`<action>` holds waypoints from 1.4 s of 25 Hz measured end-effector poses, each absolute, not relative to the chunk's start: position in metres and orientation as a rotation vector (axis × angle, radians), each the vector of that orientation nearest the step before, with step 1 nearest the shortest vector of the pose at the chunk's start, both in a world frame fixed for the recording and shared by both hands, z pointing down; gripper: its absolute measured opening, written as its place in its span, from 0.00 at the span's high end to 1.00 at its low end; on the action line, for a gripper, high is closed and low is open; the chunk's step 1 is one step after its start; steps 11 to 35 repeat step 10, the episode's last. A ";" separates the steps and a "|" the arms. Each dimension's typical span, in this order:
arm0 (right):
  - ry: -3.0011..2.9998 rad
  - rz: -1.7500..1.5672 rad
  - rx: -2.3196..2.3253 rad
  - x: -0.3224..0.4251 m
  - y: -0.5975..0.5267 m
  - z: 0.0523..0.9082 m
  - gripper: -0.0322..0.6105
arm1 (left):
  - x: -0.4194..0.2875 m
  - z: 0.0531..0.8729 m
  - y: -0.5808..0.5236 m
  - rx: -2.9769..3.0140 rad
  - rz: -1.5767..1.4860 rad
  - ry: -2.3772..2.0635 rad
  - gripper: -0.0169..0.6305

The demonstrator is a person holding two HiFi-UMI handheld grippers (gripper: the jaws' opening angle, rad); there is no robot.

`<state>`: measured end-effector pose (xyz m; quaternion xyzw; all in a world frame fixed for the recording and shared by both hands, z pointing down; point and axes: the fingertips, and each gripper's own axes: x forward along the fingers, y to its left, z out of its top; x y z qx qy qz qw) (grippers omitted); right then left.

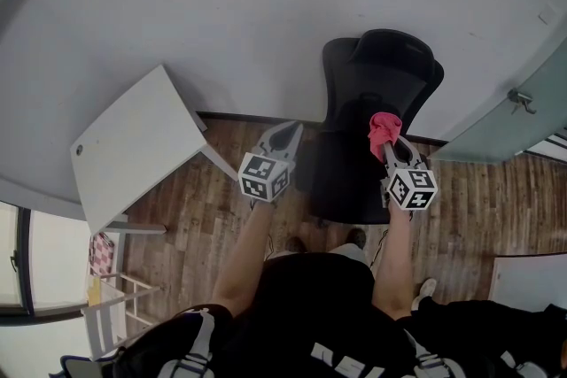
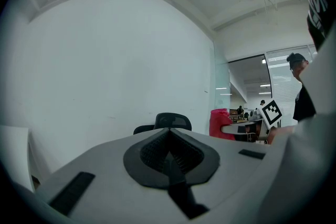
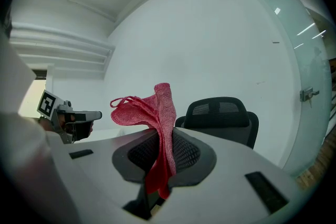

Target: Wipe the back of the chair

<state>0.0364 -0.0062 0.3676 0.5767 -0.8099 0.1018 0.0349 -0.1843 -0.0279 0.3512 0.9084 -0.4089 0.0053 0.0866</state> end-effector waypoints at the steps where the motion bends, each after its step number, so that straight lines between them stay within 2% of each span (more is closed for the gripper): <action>1: -2.490 0.311 1.772 0.036 -0.006 0.367 0.84 | -0.185 0.351 -0.027 2.706 0.015 -1.220 0.94; 35: -2.479 0.316 1.767 0.040 -0.002 0.368 0.84 | -0.183 0.350 -0.025 2.702 0.020 -1.230 0.94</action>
